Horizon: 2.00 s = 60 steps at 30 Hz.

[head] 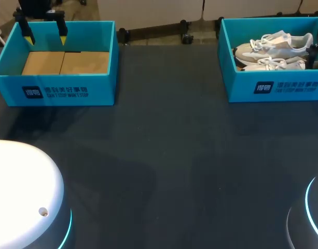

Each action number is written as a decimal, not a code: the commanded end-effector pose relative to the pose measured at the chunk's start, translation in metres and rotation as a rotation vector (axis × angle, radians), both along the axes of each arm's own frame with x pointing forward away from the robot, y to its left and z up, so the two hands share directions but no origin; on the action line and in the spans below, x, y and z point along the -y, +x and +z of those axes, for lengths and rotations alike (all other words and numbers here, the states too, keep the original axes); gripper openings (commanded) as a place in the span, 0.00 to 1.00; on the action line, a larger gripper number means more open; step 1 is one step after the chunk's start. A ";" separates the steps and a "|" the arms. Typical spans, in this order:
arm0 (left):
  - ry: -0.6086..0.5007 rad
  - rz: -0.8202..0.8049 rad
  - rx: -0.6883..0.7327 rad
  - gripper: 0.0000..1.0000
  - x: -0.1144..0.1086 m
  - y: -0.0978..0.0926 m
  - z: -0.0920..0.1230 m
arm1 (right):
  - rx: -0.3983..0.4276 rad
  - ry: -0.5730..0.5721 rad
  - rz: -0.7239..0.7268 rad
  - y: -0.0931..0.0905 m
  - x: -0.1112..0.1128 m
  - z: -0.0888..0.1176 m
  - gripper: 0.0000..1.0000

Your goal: Take the shoe out of the shoebox, open the shoe tongue, remove and reinsert the insole, then place the shoe into the shoebox

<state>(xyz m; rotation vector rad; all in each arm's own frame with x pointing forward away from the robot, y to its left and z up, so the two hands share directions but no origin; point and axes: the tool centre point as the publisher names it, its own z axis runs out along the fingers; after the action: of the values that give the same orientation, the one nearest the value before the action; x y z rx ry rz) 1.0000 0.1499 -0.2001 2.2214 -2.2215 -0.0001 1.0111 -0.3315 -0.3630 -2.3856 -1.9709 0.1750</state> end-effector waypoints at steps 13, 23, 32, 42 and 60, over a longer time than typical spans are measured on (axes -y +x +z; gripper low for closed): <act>0.000 0.000 0.000 1.00 0.000 0.000 0.000 | 0.026 -0.042 0.015 0.004 0.003 0.012 0.91; 0.000 0.000 0.000 1.00 0.000 0.000 0.000 | 0.000 -0.022 0.001 0.006 0.013 -0.011 0.93; 0.000 0.000 0.000 1.00 0.000 0.000 0.000 | -0.028 0.004 -0.008 -0.003 0.010 -0.026 0.02; 0.000 0.000 0.000 1.00 0.000 0.000 0.000 | 0.011 -0.007 -0.035 -0.005 0.005 -0.013 0.00; 0.000 0.000 0.000 1.00 0.000 0.000 0.000 | 0.073 -0.066 -0.088 0.005 0.011 0.036 0.00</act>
<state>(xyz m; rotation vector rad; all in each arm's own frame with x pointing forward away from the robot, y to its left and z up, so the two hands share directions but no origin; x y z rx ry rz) 1.0000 0.1499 -0.2000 2.2214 -2.2216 -0.0002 1.0198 -0.3449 -0.3374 -2.5410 -1.9133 0.1460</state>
